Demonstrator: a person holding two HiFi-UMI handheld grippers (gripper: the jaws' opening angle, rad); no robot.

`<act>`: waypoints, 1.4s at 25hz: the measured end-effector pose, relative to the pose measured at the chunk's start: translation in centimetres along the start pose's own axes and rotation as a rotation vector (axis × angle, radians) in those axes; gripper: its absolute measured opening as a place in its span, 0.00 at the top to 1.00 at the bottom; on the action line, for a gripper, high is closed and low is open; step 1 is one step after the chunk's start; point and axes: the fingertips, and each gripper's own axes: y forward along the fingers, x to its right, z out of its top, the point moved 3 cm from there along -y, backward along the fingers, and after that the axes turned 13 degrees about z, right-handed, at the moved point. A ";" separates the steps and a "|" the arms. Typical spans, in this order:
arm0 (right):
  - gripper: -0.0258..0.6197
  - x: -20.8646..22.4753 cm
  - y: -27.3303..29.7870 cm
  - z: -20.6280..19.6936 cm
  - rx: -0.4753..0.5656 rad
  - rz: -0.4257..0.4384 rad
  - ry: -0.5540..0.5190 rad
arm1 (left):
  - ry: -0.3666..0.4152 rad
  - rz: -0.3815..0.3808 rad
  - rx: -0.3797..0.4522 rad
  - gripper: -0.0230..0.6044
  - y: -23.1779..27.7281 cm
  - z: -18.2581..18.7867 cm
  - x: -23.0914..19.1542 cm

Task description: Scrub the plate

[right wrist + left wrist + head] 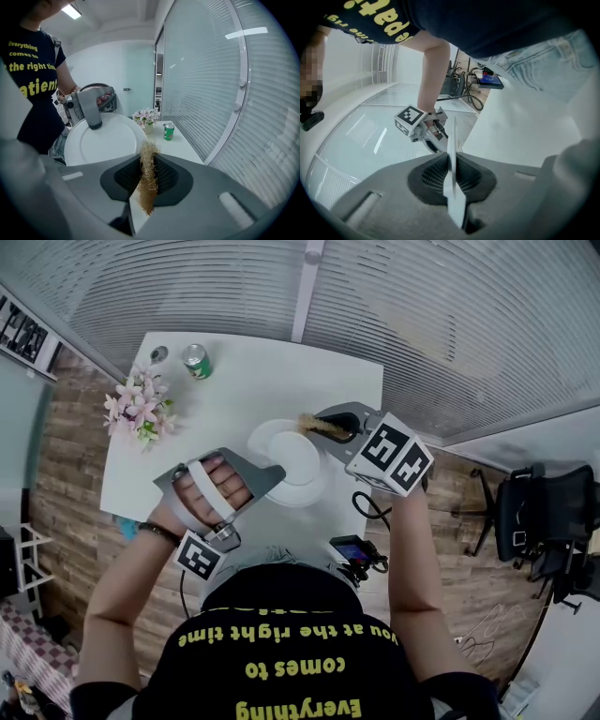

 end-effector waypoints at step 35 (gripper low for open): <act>0.87 -5.4 3.7 8.0 0.037 0.161 -0.288 | -0.002 -0.032 0.033 0.93 0.3 0.7 0.7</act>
